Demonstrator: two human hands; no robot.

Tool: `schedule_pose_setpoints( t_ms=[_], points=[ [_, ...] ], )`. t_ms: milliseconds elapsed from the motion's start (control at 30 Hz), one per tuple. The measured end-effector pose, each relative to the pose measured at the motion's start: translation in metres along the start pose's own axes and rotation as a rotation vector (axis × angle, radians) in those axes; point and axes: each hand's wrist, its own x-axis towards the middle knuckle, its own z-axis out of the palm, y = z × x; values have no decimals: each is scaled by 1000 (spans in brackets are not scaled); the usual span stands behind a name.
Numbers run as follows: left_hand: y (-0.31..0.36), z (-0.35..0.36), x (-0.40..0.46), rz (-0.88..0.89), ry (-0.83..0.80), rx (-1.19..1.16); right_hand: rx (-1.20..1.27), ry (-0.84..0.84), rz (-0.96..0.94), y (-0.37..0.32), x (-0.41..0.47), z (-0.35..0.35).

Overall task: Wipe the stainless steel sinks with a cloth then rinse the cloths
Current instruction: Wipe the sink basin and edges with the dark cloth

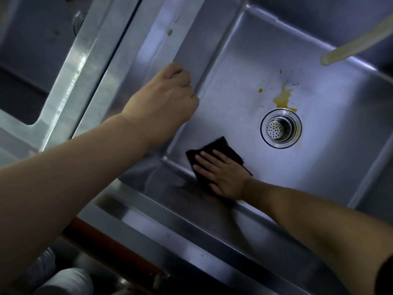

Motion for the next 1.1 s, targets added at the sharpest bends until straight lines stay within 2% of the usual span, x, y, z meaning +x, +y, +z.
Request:
schedule_pose_setpoints(
  t_ms=[200, 333, 433, 567, 767, 867, 933, 1000, 1100],
  points=[
    [-1, 6, 3, 14, -2, 24, 93, 18, 86, -5, 68, -7],
    [1, 3, 4, 24, 2, 43, 88, 59, 239, -7, 78, -8],
    [2, 1, 3, 18, -10, 48, 102, 78, 436, -2, 75, -11],
    [7, -7, 4, 55, -35, 78, 129, 89, 613, 18, 41, -12],
    [19, -11, 10, 154, -15, 63, 167, 143, 773, 38, -60, 3],
    [49, 1, 26, 190, -83, -26, 131, 132, 796, 34, -117, 21],
    [72, 20, 42, 217, -206, -47, 115, 131, 824, 27, -154, 33],
    [92, 40, 58, 143, -343, -43, 108, 126, 877, 18, -181, 38],
    [104, 67, 74, 55, -437, -105, 132, 90, 995, 7, -190, 39]
  ],
)
